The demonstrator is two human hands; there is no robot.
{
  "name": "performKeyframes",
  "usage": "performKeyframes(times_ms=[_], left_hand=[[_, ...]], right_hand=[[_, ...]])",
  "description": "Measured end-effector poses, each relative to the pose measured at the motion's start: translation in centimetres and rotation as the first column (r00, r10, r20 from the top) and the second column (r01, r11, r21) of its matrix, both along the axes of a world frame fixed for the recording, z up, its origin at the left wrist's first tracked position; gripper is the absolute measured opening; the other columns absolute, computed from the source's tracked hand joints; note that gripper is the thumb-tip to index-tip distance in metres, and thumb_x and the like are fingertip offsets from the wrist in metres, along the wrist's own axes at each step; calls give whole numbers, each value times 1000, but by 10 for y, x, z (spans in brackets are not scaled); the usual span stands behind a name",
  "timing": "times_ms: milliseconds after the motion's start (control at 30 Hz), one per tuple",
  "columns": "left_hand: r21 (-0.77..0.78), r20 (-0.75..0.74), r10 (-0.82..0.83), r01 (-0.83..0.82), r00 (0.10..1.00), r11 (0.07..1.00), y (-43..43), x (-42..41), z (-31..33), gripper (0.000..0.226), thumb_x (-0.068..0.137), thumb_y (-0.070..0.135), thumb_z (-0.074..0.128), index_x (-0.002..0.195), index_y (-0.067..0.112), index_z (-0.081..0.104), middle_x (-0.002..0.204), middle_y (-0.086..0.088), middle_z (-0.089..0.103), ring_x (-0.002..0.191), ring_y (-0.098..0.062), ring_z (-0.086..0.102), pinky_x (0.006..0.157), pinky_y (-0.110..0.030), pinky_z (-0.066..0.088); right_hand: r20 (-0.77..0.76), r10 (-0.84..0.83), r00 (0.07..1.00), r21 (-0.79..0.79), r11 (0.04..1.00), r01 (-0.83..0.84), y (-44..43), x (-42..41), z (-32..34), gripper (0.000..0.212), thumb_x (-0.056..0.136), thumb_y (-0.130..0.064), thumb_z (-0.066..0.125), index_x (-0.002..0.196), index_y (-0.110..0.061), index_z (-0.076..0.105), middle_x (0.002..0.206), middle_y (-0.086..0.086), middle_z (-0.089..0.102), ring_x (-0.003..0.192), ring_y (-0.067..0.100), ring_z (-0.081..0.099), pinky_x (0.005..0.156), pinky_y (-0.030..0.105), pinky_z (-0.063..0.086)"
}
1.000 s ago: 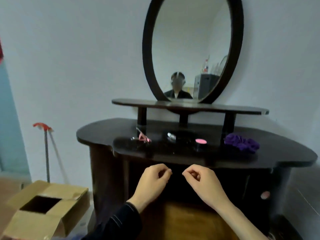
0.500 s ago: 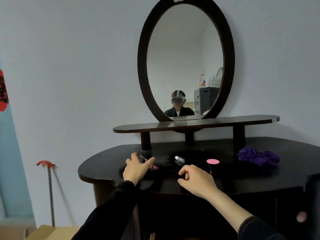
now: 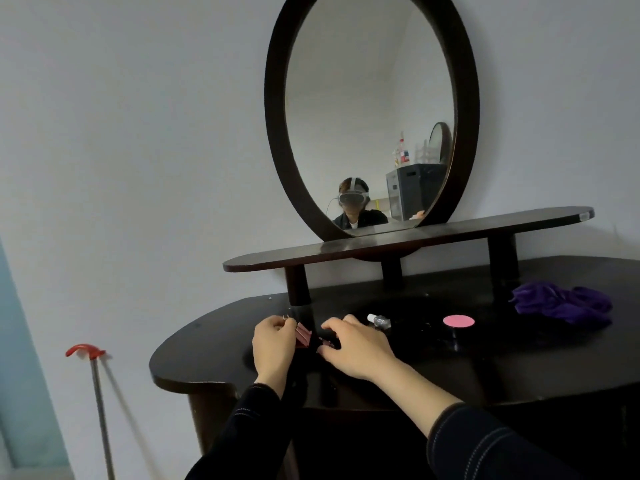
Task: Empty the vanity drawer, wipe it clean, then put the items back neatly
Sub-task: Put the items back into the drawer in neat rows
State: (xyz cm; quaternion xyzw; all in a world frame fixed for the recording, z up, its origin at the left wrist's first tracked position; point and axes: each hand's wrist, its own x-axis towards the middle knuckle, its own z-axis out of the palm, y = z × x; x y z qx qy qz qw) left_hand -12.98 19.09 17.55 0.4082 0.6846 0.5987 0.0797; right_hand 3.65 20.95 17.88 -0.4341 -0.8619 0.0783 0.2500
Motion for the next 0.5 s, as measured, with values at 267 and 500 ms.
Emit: performKeyframes(times_ms=[267, 500], left_hand=[[118, 38, 47, -52, 998, 992, -9, 5, 5, 30, 101, 29, 50, 78, 13, 59, 71, -5, 64, 65, -19, 59, 56, -30, 43], [203, 474, -336, 271, 814, 941, -40, 23, 12, 21, 100, 23, 57, 88, 6, 59, 87, -16, 68, 82, -30, 69, 74, -46, 60]], right_hand=[[-55, -24, 998, 51, 998, 27, 2, -2, -3, 21, 100, -21, 52, 101, -28, 72, 111, -3, 60, 94, 24, 64, 70, 31, 43], [-450, -49, 892, -216, 975, -55, -16, 40, -1, 15, 87, -13, 70, 74, -12, 78, 65, -12, 70, 81, 11, 69, 90, 30, 51]])
